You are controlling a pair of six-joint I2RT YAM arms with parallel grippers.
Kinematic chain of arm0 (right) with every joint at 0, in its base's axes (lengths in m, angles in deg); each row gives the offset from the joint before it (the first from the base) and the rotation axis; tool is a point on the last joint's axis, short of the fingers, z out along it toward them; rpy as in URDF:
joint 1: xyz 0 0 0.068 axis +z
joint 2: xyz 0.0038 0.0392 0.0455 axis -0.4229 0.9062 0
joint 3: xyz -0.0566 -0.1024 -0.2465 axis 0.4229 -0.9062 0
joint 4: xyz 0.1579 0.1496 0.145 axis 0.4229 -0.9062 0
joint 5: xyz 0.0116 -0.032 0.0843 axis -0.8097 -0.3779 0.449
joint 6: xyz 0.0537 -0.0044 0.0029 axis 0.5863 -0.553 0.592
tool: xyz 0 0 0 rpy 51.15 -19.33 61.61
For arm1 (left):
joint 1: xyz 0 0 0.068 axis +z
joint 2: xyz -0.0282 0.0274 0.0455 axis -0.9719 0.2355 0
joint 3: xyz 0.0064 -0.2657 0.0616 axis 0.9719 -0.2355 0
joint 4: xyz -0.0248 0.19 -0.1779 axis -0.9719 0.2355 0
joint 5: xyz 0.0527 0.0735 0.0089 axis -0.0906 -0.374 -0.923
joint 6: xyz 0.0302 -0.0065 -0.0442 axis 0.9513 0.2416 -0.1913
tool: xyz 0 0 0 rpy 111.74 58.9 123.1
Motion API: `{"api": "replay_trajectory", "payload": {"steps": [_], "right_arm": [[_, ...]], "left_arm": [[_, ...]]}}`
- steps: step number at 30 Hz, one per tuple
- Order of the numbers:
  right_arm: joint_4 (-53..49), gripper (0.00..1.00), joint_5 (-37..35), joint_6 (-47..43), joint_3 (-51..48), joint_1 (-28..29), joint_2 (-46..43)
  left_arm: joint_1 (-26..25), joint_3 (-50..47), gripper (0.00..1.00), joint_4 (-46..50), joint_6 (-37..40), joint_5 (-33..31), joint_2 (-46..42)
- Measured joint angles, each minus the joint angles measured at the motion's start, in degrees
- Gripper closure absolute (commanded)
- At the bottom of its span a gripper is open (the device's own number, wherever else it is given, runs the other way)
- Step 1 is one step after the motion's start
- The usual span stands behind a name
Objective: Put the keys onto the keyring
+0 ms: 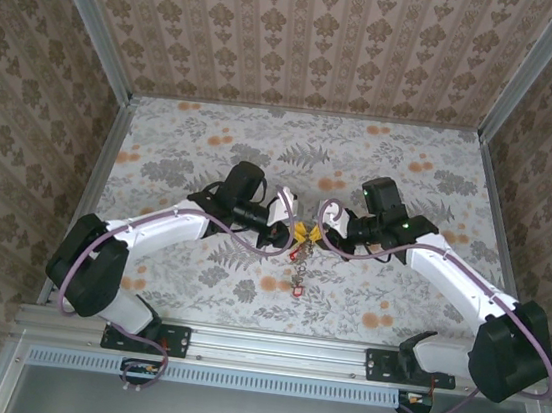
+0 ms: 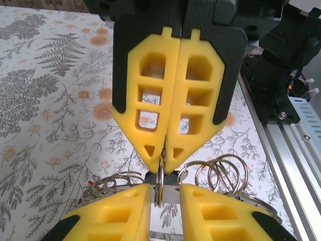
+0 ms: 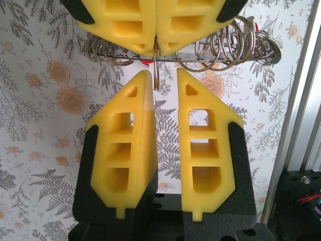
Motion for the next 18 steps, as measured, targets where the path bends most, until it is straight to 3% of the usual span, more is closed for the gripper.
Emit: {"api": "replay_trajectory", "payload": {"steps": [18], "right_arm": [[-0.3, 1.00, -1.1, 0.3, 0.2, 1.1, -2.1]], "left_arm": [[0.0, 0.0, 0.87, -1.8, -0.5, -0.5, 0.0]]}}
